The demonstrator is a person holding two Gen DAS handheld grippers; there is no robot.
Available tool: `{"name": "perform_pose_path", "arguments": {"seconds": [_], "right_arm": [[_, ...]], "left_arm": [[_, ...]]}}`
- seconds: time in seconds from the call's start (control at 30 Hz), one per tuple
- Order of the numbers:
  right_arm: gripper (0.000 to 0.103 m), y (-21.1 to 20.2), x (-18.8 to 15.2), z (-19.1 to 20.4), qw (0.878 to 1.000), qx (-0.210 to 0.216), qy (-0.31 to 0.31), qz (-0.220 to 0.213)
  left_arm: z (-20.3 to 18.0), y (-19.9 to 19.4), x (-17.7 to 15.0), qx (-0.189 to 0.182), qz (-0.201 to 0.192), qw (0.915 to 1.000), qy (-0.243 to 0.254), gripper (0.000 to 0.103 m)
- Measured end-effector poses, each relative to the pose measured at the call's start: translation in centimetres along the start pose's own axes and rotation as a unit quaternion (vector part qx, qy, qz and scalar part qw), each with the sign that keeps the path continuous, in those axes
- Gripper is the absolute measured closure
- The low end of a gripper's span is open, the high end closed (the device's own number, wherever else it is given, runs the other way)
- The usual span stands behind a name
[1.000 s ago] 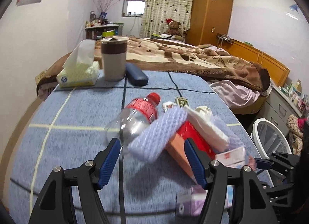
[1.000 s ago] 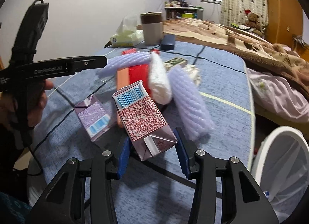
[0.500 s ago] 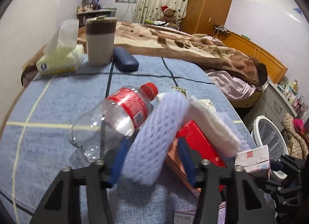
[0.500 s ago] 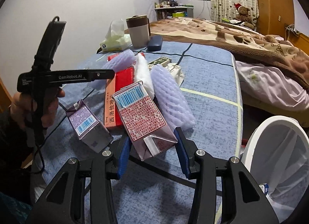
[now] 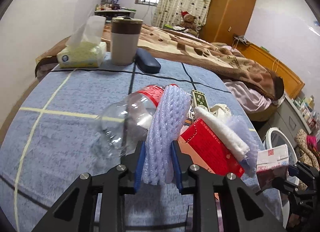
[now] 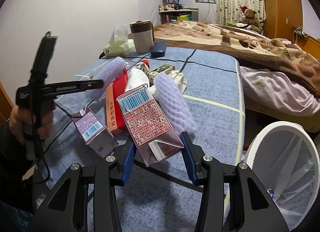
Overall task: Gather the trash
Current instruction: 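Carry the foam sleeve and pink carton over the bin and release both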
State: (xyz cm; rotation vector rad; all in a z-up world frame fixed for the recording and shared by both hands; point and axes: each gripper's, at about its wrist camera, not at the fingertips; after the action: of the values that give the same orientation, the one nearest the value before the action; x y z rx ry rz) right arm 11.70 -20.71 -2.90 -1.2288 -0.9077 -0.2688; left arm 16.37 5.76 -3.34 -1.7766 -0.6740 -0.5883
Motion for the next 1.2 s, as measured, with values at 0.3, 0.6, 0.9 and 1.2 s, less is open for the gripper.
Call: {"name": "perform_pose_path", "arguments": {"seconds": [0.3, 0.6, 0.9, 1.2], "right_arm": [[0.058, -1.7, 0.0, 0.4, 1.000, -0.006, 0.010, -0.021], [0.058, -3.5, -0.4, 0.2, 0.999, -0.008, 0.016, -0.039], [0.058, -4.8, -0.7, -0.4, 0.998, -0.019, 0.028, -0.050], [0.058, -6.0, -1.4, -1.3, 0.997, -0.032, 0.044, -0.061]], "left_arm": [[-0.8, -3.9, -0.9, 0.003, -0.021, 0.9997, 0.009, 0.076], [-3.4, -7.2, -2.0, -0.006, -0.040, 0.9990, 0.020, 0.076], [-6.1, -8.7, -2.9, -0.024, -0.046, 0.9982, 0.030, 0.076], [-8.9, -8.9, -3.5, -0.046, -0.039, 0.9969, 0.050, 0.076]]}}
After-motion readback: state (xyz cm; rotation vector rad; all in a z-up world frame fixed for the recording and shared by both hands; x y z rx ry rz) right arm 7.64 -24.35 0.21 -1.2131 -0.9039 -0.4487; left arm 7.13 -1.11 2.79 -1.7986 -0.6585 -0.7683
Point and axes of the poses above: each gripper's, at about its wrist camera, not at the fingertips, and y roughly the way its jaws point, z to its left, x to its top, and after that the axes turned 5 degrees about -x, right-handed
